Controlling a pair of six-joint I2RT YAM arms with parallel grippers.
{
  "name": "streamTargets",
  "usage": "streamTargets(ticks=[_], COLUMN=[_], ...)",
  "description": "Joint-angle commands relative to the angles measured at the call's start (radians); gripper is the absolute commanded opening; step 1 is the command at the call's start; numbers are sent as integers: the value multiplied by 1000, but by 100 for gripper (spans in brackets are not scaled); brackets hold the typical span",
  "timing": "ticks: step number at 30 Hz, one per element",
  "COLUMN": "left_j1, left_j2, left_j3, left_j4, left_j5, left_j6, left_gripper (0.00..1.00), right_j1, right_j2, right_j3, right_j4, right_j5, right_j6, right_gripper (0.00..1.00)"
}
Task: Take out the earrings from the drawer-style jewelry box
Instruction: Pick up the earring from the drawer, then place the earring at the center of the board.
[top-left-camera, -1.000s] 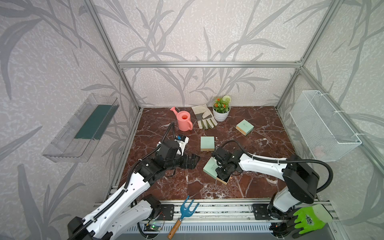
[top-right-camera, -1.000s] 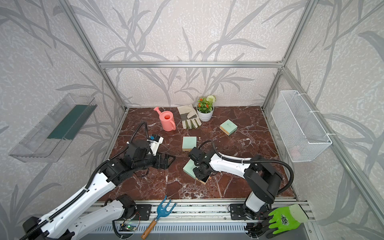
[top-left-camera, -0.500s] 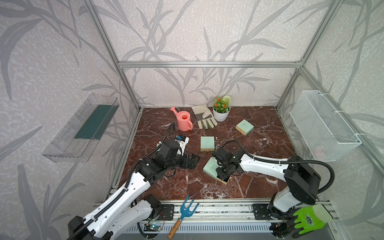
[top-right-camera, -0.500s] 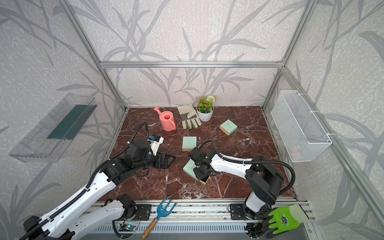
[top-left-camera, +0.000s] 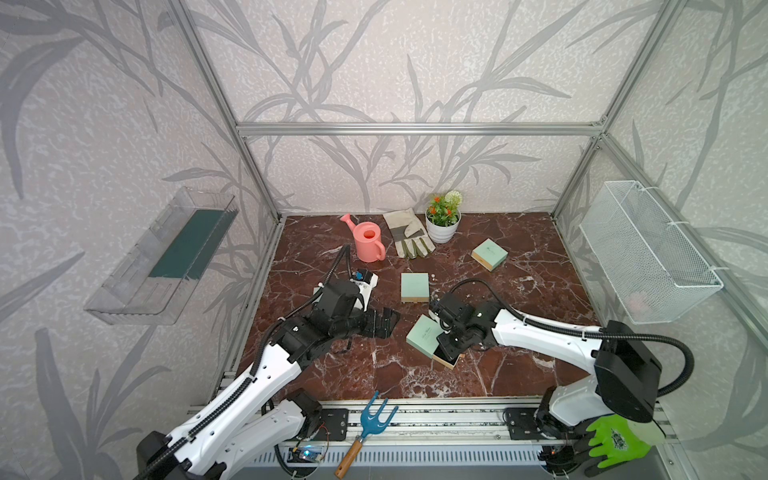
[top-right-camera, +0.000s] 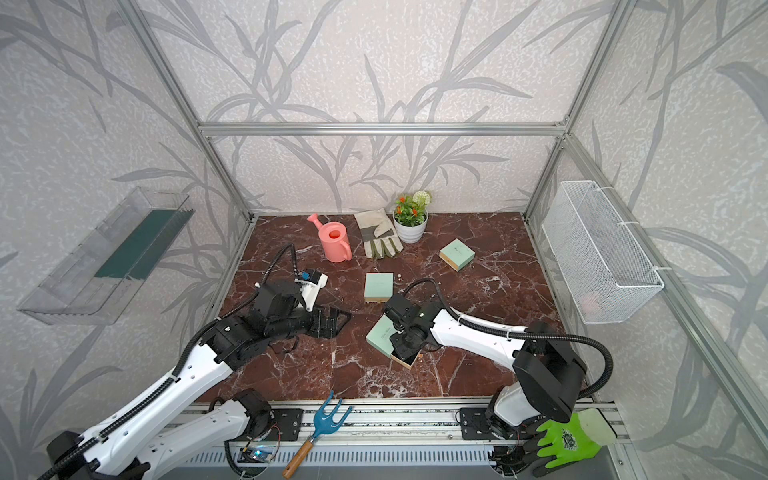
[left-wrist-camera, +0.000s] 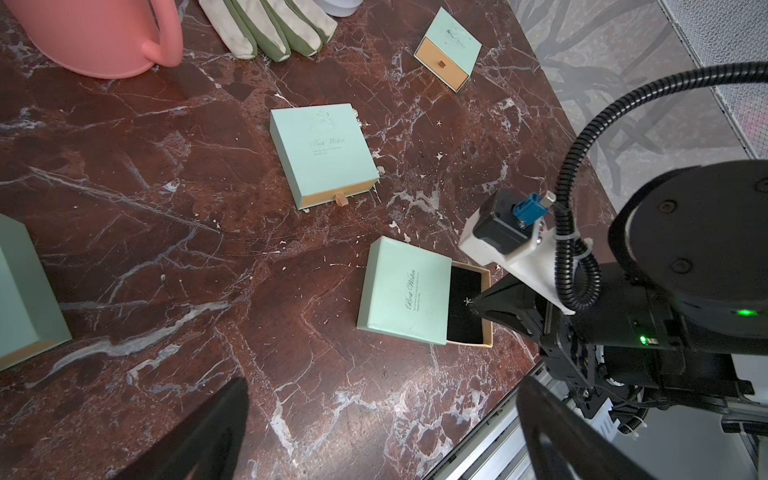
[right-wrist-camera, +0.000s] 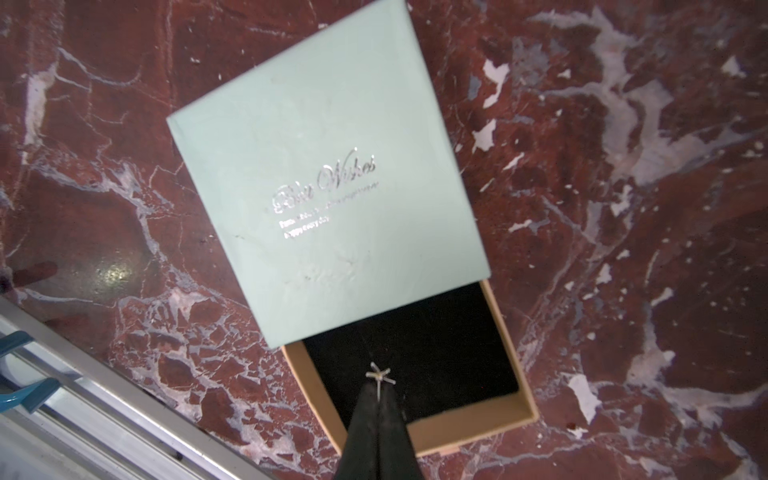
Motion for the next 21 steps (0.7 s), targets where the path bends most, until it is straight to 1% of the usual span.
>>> streamTargets(ticks=[1,6,10,12,16,21], left_j1=[6,5,6,5,6,6], left_j2=[-4,-33,-92,-130,-218,-271], left_j3=[16,12,1,-19,-66,-90], left_j4=[-13,-6,20,45,106,130], left_j5=[-5,-6,-5,-18,-38,-45], left_j6=[9,19,29,25,21,36], left_gripper=[99,99,99,99,99,99], right_j1=[-21,-142,-260,-331,-468,-551], right_j2=[-65,-97,-77,-39,71,181], right_j3=[16,55,95,128,221,274], right_j4=[-67,-80,-56,-64,-107,-111], right_j5=[12,-5,8,8,-43,-31], right_j6=[4,48,79,79,57,35], right_gripper=[0,0,0,0,0,0])
